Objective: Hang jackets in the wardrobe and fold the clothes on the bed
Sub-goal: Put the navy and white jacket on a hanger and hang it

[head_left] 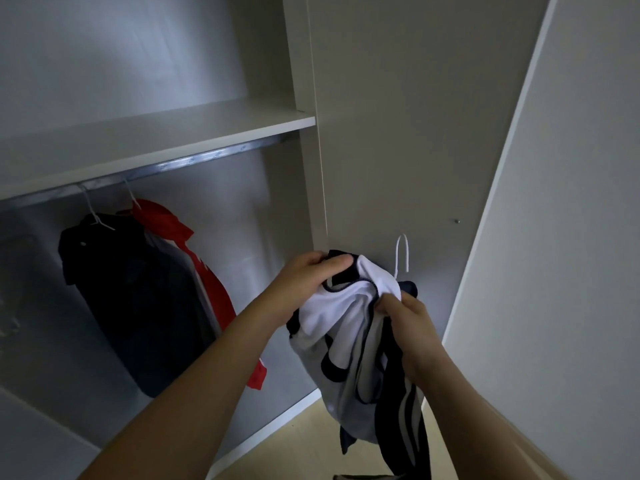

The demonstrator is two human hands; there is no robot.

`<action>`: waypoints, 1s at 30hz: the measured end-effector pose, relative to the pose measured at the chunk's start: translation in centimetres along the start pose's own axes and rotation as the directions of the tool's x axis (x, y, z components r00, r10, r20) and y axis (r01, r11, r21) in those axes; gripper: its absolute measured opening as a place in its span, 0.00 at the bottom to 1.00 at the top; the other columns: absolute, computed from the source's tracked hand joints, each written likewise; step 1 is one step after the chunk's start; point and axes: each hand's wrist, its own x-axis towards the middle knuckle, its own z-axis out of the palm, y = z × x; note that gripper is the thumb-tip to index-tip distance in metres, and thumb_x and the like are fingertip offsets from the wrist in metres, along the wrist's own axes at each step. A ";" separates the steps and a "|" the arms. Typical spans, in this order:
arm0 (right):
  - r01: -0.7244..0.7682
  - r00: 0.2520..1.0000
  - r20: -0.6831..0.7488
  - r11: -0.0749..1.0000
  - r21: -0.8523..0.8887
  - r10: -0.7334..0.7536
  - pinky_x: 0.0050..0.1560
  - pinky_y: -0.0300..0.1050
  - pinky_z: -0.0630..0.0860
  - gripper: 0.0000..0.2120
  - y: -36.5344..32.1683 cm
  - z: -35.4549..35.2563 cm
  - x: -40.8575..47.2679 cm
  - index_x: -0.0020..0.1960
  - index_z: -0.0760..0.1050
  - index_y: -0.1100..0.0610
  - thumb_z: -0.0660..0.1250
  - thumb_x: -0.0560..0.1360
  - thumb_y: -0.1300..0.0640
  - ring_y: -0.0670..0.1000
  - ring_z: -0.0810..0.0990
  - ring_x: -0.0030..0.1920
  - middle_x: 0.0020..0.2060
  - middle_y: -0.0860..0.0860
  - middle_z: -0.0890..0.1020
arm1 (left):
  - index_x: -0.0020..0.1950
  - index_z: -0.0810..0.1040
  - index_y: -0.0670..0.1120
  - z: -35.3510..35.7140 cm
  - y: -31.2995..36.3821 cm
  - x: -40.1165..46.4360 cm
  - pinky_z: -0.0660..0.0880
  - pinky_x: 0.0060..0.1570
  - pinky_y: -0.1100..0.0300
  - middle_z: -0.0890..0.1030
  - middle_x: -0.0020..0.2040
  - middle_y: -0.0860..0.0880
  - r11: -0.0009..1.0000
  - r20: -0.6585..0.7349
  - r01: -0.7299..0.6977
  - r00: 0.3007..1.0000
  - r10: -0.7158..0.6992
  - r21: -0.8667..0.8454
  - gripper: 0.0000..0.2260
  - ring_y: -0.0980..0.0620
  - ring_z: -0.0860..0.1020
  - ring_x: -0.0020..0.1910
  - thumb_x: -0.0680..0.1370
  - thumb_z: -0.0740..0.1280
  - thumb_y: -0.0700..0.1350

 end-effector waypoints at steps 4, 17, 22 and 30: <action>-0.019 1.000 -0.003 0.999 -0.051 0.019 0.32 0.45 0.66 0.06 0.8 -0.4 0.2 0.37 0.68 0.60 0.62 0.71 0.64 0.53 0.69 0.31 0.29 0.56 0.69 | 0.48 0.82 0.41 0.1 1.3 0.8 0.77 0.40 0.62 0.84 0.41 0.46 0.996 0.006 -0.060 0.998 0.061 -0.072 0.04 0.51 0.82 0.39 0.76 0.71 0.41; 0.149 0.985 0.086 0.988 0.042 -0.152 0.48 0.54 0.77 0.21 1.0 -1.2 0.3 0.51 0.79 0.63 0.66 0.77 0.43 0.59 0.82 0.43 0.46 0.67 0.81 | 0.47 0.76 0.48 2.4 3.8 1.7 0.69 0.38 0.67 0.75 0.36 0.56 0.839 0.139 -0.332 0.943 0.302 0.430 0.03 0.60 0.72 0.35 0.79 0.67 0.45; 0.147 0.989 0.014 0.983 0.112 -0.150 0.57 0.64 0.75 0.19 0.9 -2.0 0.4 0.50 0.81 0.60 0.62 0.79 0.44 0.67 0.79 0.53 0.47 0.65 0.82 | 0.50 0.81 0.48 -0.3 1.2 1.5 0.74 0.48 0.59 0.82 0.44 0.51 0.951 0.186 -0.080 0.982 0.024 0.298 0.06 0.54 0.80 0.45 0.75 0.70 0.38; 0.131 0.991 0.032 0.991 -0.007 -0.130 0.49 0.59 0.78 0.11 2.2 -2.0 1.2 0.54 0.78 0.58 0.60 0.82 0.53 0.64 0.82 0.47 0.47 0.66 0.81 | 0.46 0.80 0.38 -0.4 -1.5 1.6 0.75 0.46 0.53 0.80 0.37 0.46 0.985 0.094 -0.110 0.991 0.097 0.135 0.07 0.52 0.78 0.38 0.78 0.69 0.42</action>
